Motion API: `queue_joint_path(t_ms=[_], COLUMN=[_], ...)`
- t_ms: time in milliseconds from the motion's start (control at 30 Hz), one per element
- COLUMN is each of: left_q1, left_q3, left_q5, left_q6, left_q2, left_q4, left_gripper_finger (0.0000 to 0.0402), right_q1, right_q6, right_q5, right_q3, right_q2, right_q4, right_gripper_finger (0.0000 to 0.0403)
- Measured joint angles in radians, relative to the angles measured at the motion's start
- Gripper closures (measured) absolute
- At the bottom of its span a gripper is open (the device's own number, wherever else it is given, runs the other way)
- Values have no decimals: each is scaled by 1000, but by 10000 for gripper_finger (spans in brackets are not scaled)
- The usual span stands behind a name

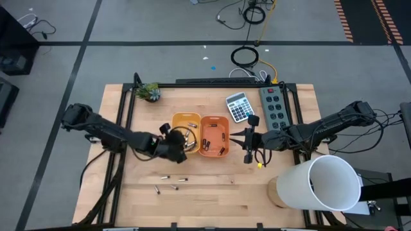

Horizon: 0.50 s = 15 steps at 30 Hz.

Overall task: Sort batteries
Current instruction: Put the silver battery into the yellow bin

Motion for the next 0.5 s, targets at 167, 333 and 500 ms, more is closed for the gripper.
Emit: queue_joint_path(t_ms=[167,333,500], left_q1=[29,-11,-182], left_q3=[7,75,127], left_q5=[94,147,214], left_q6=[72,187,282], left_q2=[-14,-29,-25], left_q4=[-7,-63,-88], left_gripper_finger=[184,155,162], right_q1=[0,3,22], right_q6=[22,51,61], right_q5=[-2,-2,3], right_q3=[0,0,0], right_q2=[0,0,0], right_q4=[-27,-53,-60], right_gripper_finger=[339,339,339])
